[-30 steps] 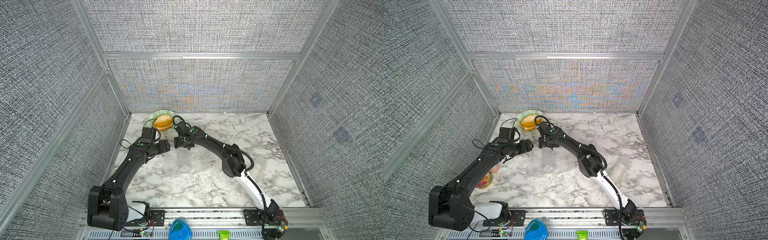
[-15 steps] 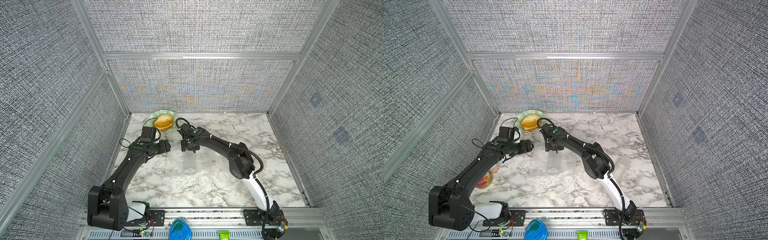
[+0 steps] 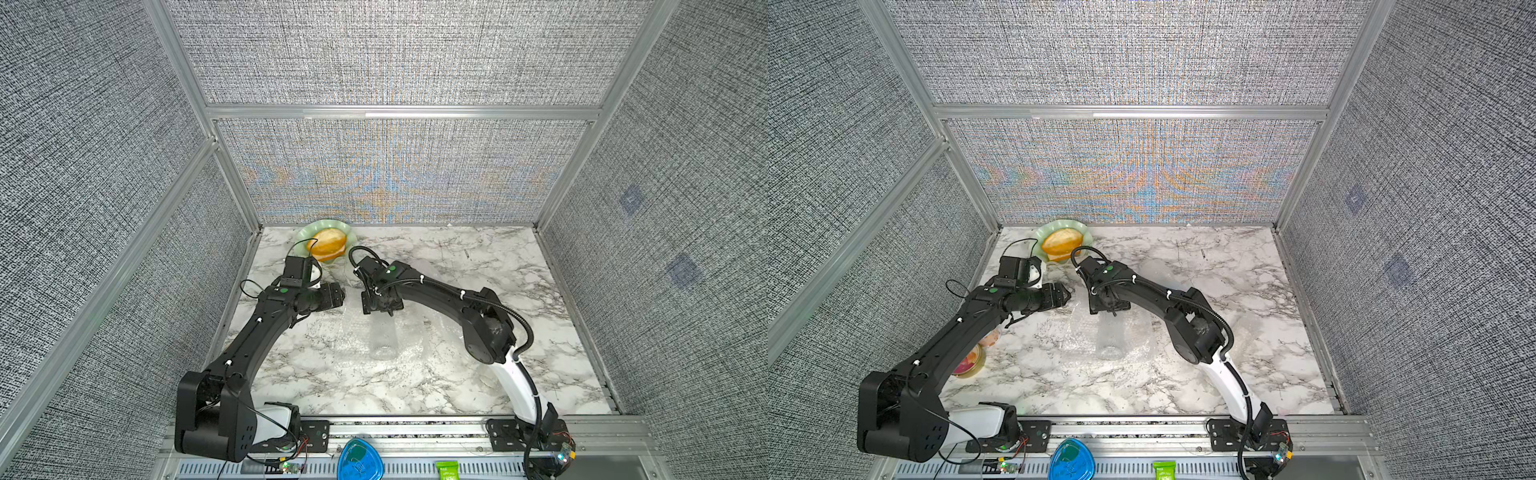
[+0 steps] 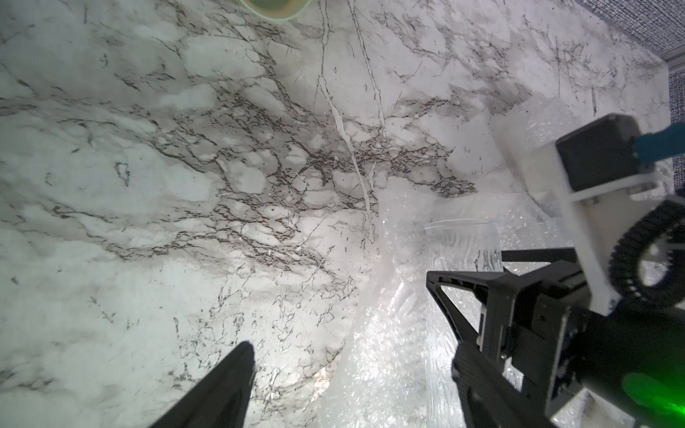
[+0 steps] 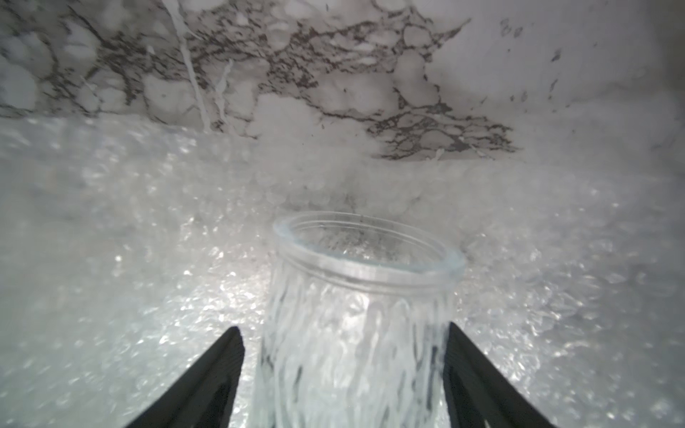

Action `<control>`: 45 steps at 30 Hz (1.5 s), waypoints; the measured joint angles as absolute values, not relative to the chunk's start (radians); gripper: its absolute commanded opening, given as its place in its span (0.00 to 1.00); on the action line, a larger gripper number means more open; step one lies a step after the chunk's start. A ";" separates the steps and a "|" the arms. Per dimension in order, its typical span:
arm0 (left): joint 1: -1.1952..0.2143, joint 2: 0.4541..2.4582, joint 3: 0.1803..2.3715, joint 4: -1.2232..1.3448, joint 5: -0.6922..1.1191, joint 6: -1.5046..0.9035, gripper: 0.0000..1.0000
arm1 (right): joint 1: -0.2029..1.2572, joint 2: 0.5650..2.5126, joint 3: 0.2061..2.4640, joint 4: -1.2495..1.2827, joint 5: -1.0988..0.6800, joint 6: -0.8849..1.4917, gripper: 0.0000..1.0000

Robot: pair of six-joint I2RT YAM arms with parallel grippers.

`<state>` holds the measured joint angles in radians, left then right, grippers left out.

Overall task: Unwrap the vase from the bubble wrap
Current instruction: Pick up the vase from the bubble wrap.

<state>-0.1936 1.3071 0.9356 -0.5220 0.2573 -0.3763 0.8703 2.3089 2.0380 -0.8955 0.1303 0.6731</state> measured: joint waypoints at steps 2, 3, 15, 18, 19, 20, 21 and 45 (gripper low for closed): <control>-0.194 1.306 0.931 -0.521 0.264 -0.374 0.87 | 0.859 2.315 2.066 -0.899 0.129 0.674 0.82; -0.194 1.305 0.929 -0.521 0.266 -0.373 0.87 | 0.853 2.322 2.080 -0.900 0.129 0.674 0.82; -0.194 1.319 0.918 -0.509 0.300 -0.366 0.86 | 0.808 2.443 2.215 -0.910 0.094 0.678 0.75; -0.194 1.325 0.918 -0.509 0.306 -0.366 0.86 | 0.803 2.458 2.217 -0.908 0.074 0.681 0.74; -0.194 1.325 0.918 -0.509 0.307 -0.366 0.86 | 0.801 2.463 2.215 -0.908 0.071 0.682 0.73; -0.194 1.325 0.918 -0.509 0.307 -0.366 0.86 | 0.801 2.465 2.210 -0.907 0.070 0.682 0.73; -0.194 1.325 0.918 -0.509 0.308 -0.366 0.86 | 0.800 2.466 2.206 -0.909 0.069 0.682 0.72; -0.194 1.303 0.918 -0.500 0.293 -0.367 0.86 | 0.912 2.028 1.853 -0.681 0.207 0.493 0.48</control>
